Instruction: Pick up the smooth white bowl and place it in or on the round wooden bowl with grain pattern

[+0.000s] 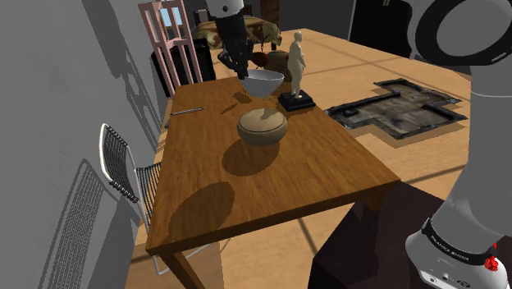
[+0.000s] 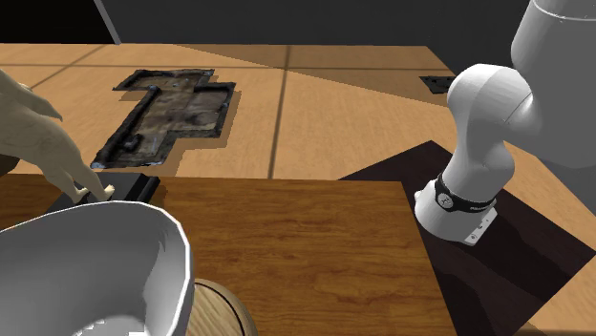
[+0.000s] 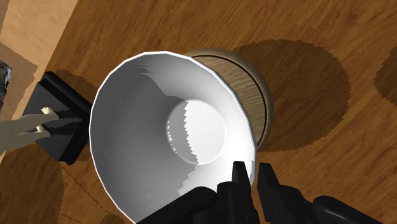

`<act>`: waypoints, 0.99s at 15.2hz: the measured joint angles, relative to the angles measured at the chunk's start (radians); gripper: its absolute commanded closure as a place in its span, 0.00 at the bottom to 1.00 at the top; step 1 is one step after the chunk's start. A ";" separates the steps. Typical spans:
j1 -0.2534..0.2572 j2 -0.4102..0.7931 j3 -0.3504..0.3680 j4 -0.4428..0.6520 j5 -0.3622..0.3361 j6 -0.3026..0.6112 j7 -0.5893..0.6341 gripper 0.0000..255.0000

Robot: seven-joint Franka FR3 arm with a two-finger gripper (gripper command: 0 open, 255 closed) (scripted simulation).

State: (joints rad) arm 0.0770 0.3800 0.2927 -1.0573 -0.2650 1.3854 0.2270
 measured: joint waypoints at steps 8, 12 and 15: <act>-0.006 0.018 -0.001 -0.064 -0.002 0.080 0.015 1.00; -0.018 -0.003 -0.001 -0.153 0.005 0.147 0.024 1.00; -0.027 -0.024 -0.001 -0.225 0.010 0.198 0.030 1.00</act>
State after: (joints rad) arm 0.0500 0.3563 0.2919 -1.2827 -0.2546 1.5836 0.2570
